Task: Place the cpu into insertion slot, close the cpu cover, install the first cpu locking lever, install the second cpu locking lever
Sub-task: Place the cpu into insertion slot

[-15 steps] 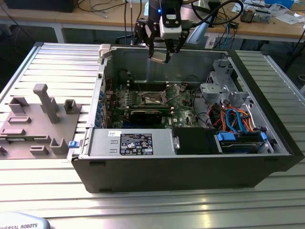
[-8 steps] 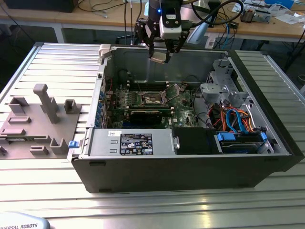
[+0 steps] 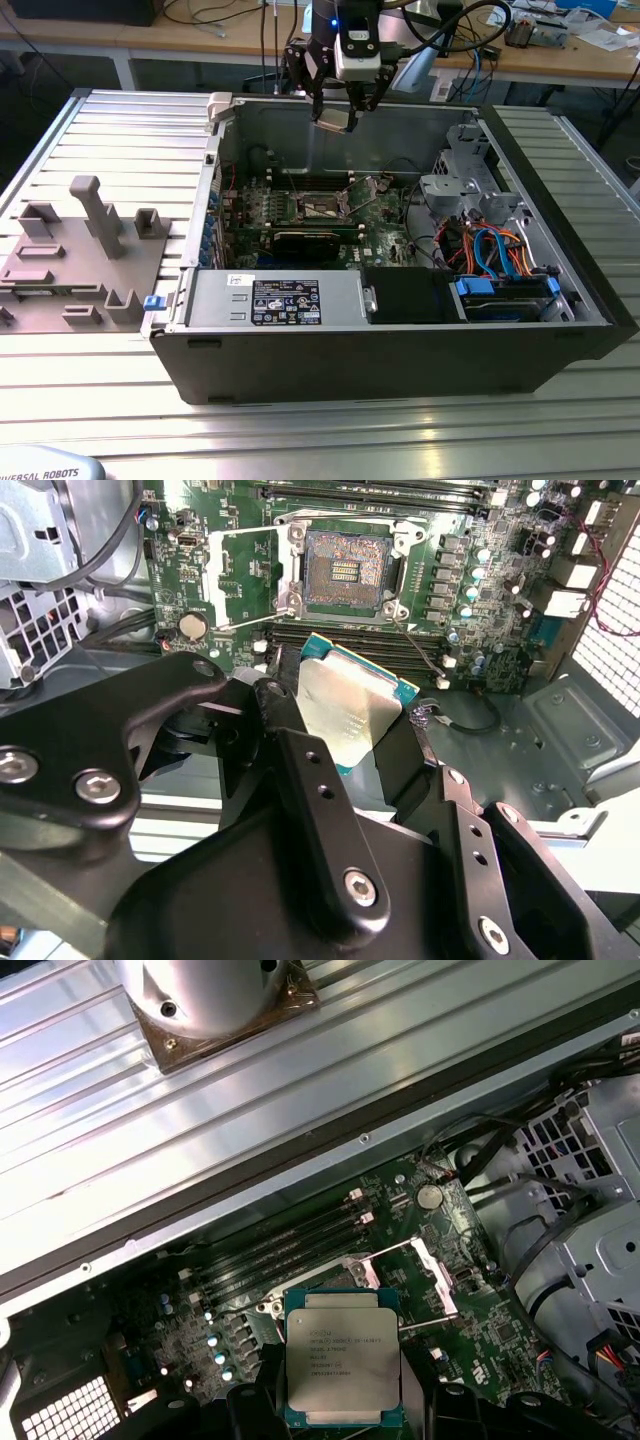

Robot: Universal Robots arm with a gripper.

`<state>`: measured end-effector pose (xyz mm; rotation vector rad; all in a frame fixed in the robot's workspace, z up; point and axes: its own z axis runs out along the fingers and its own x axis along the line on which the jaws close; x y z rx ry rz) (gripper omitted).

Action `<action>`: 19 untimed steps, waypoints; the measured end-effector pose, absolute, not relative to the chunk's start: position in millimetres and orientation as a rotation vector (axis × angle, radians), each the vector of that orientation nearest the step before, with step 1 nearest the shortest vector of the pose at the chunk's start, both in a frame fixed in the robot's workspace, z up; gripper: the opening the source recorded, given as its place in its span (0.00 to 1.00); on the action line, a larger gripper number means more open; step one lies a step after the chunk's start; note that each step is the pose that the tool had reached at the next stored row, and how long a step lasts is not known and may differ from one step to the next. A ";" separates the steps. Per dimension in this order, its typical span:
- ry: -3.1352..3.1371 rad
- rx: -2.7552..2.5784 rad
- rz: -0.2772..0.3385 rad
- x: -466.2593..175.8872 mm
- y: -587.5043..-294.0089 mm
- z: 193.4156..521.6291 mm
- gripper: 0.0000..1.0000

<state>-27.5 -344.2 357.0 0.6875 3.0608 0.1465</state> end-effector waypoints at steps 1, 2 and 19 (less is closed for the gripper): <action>3.061 0.689 0.147 -27.5 -344.2 357.0 0.54; 3.060 0.689 0.147 -27.5 -344.2 356.9 0.54; 3.056 0.705 0.147 -27.5 -344.2 356.9 0.54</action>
